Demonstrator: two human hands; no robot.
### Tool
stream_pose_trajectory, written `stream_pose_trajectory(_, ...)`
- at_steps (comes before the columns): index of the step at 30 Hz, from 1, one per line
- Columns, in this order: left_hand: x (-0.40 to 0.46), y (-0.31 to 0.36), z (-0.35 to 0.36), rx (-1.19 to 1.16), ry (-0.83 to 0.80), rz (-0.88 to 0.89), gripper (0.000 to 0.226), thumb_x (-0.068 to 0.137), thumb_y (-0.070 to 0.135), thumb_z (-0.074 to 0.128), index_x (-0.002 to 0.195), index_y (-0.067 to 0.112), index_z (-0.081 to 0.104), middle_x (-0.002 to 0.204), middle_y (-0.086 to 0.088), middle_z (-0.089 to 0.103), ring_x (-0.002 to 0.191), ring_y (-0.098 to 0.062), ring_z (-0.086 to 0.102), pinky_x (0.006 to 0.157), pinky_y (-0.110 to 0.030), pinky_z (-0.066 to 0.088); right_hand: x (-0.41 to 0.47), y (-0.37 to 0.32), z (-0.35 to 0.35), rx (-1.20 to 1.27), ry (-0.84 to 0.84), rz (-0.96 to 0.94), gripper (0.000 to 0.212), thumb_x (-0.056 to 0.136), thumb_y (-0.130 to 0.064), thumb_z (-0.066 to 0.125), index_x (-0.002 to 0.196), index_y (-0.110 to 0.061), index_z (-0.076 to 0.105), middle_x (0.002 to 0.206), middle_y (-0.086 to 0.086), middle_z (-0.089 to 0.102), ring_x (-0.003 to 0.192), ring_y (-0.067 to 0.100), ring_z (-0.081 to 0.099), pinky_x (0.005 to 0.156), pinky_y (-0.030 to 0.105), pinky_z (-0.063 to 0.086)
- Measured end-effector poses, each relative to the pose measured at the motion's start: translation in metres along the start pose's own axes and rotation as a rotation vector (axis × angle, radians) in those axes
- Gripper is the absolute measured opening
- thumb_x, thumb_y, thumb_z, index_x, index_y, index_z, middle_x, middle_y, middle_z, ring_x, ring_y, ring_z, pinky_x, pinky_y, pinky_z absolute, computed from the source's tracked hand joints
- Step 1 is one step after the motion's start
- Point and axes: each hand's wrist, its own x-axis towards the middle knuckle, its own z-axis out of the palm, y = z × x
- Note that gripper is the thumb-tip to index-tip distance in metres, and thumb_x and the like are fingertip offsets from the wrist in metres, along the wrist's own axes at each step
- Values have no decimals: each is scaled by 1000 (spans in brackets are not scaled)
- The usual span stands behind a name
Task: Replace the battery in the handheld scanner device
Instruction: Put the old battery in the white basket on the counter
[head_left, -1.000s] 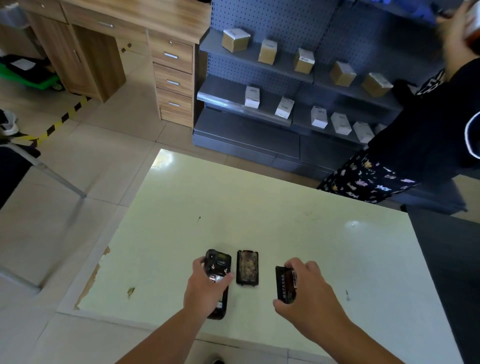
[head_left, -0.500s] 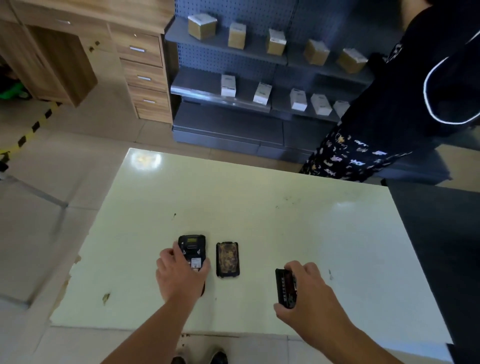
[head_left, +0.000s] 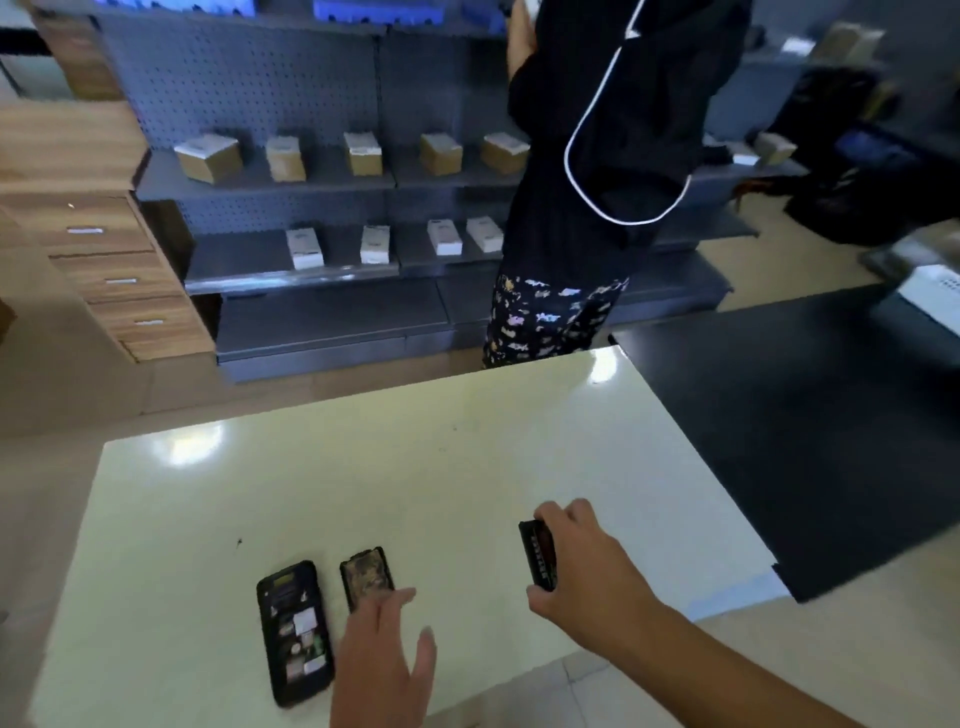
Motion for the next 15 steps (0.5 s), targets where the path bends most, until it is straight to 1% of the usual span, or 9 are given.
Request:
stream_pose_trajectory(2, 7, 20, 11, -29, -63, 56, 46, 74, 45, 52, 109, 21, 70, 103, -2, 65, 90, -27, 68, 76, -38, 55, -1, 22, -15, 16, 33, 33, 55, 82, -29, 76, 125, -24, 43, 118, 2, 39, 90, 24, 64, 75, 36, 62)
stream_pose_trajectory(6, 24, 71, 41, -65, -108, 126, 44, 73, 46, 53, 107, 25, 70, 98, 2, 65, 80, -22, 69, 69, -41, 59, -2, 78, -52, 45, 93, 96, 53, 81, -29, 76, 122, -23, 43, 117, 2, 40, 89, 26, 65, 75, 35, 62)
stream_pose_trajectory(9, 33, 118, 76, -122, -131, 140, 37, 72, 48, 54, 107, 40, 62, 99, 11, 64, 81, -17, 68, 66, -38, 57, -2, 133, -81, 53, 115, 127, 52, 80, -28, 77, 119, -22, 43, 115, 2, 40, 90, 26, 65, 75, 36, 62)
stream_pose_trajectory(12, 38, 178, 128, -163, -141, 201, 35, 71, 49, 54, 106, 44, 57, 99, 25, 52, 76, -4, 61, 61, -33, 54, -2, 201, -110, 68, 128, 143, 53, 79, -28, 79, 118, -22, 43, 116, 2, 41, 95, 24, 64, 80, 36, 63)
stream_pose_trajectory(14, 38, 225, 167, -169, -169, 240, 35, 71, 49, 54, 105, 45, 55, 99, 25, 46, 76, -4, 57, 60, -27, 49, 0, 251, -132, 79, 134, 149, 58, 79, -28, 82, 120, -23, 43, 120, 2, 41, 100, 24, 63, 85, 35, 62)
stream_pose_trajectory(15, 38, 249, 186, -165, -186, 252, 35, 70, 50, 54, 105, 45, 54, 100, 25, 46, 75, -4, 58, 59, -27, 48, 1, 276, -144, 89, 141, 153, 60, 79, -29, 83, 122, -23, 42, 121, 3, 41, 102, 24, 63, 87, 35, 61)
